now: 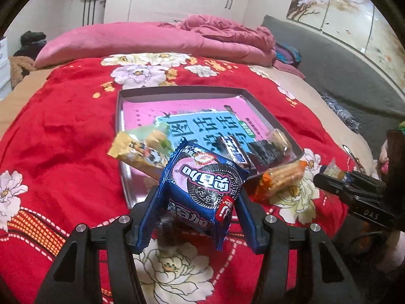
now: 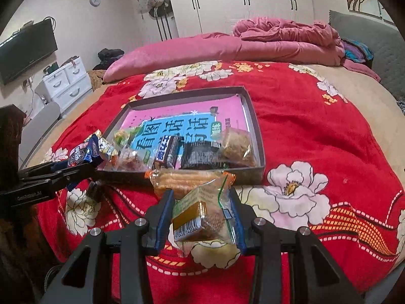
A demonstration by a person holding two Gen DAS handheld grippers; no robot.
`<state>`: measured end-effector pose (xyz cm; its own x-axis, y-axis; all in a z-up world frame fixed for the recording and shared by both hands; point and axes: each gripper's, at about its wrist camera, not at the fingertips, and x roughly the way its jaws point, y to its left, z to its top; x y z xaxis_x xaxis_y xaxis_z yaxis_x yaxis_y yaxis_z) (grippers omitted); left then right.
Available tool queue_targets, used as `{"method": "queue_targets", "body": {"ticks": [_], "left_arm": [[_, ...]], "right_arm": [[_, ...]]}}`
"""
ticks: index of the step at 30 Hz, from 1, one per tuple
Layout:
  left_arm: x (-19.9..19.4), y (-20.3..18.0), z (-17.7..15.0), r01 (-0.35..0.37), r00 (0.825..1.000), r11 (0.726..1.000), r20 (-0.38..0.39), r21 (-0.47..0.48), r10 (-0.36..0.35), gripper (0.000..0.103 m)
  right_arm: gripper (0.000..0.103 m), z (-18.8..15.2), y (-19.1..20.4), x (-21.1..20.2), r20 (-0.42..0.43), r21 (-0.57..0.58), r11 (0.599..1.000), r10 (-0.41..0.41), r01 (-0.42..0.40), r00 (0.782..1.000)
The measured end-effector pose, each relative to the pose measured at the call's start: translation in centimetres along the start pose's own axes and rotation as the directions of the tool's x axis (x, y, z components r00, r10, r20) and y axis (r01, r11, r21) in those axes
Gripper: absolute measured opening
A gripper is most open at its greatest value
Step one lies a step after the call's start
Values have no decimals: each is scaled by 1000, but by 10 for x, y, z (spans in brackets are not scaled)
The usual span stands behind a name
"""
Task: Organize snacks
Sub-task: 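Grasp the blue cookie pack with the left tool while the right grasps the square wrapped cake, then lift and carry the blue pack over the tray with the left tool while the right carries the cake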
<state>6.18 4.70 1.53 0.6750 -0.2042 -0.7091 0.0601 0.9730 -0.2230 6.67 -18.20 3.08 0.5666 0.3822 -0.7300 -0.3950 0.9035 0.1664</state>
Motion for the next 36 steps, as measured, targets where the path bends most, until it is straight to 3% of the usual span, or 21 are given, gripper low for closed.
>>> {"method": "queue_targets", "body": {"ticks": [12,24,36], "left_arm": [[0,11,4,-41,999,999,13,-26,41,59],[29,28,10,-87,996,994,-38,-70,84,59],[43,24,15,-114,993,993,-33,-40,112,59]], "right_arm": [[42,18,0,-2,33,0,1000,-3,3,999],[42,42,11,6,70,-16,1000,12,-10,997],[42,57,16,20,75,-23,1000,12,-11,997]]}}
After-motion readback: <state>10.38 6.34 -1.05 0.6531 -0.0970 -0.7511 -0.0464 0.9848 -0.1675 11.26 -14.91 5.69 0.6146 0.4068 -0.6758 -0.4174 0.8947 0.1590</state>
